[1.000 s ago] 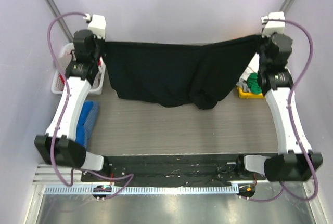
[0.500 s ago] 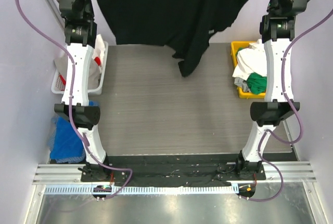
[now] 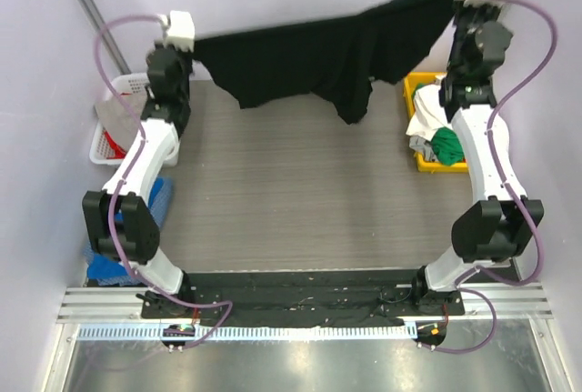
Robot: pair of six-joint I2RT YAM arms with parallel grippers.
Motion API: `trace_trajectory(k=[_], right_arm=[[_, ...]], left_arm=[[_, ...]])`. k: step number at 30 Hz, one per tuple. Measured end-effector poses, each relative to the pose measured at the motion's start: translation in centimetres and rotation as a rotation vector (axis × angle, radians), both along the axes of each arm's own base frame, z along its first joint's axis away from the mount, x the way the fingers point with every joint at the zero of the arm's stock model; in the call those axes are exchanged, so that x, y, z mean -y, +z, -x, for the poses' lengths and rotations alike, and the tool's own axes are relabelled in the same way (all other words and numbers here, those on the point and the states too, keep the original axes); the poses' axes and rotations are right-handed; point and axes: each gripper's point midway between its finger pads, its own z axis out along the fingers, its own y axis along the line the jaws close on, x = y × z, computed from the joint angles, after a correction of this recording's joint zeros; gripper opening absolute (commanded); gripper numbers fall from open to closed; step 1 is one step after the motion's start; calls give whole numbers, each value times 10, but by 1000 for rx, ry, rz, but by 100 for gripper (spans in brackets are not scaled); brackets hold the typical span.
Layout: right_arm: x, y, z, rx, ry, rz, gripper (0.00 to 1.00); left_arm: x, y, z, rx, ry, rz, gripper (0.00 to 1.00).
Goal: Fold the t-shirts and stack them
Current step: Flatten out the tshirt
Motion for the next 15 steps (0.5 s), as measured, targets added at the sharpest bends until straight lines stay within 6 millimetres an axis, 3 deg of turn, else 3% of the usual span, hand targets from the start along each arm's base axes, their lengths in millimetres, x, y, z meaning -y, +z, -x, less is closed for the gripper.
trace_trajectory(k=[1,3,6,10,12,15], right_arm=[[1,-20,-2,-45,-3,-2,1],[2,-58,-5,-129,-12,-8,1],[4,-117,-2,-258,-23,-12,1],[6,-180,12,-406,-35,-19,1],[7,-202,22,-461,-42,-24,1],[7,-217,37,-514,-45,-28,1]], left_arm=[[2,-42,6,-83,-13,-16,0],[6,-98,16,-200,-35,-41,0],[7,-164,36,-346,-59,-63,0],[6,-191,55,-416,-66,-77,0],[5,-191,62,-425,-69,-81,0],[6,-184,72,-430,-82,-88,0]])
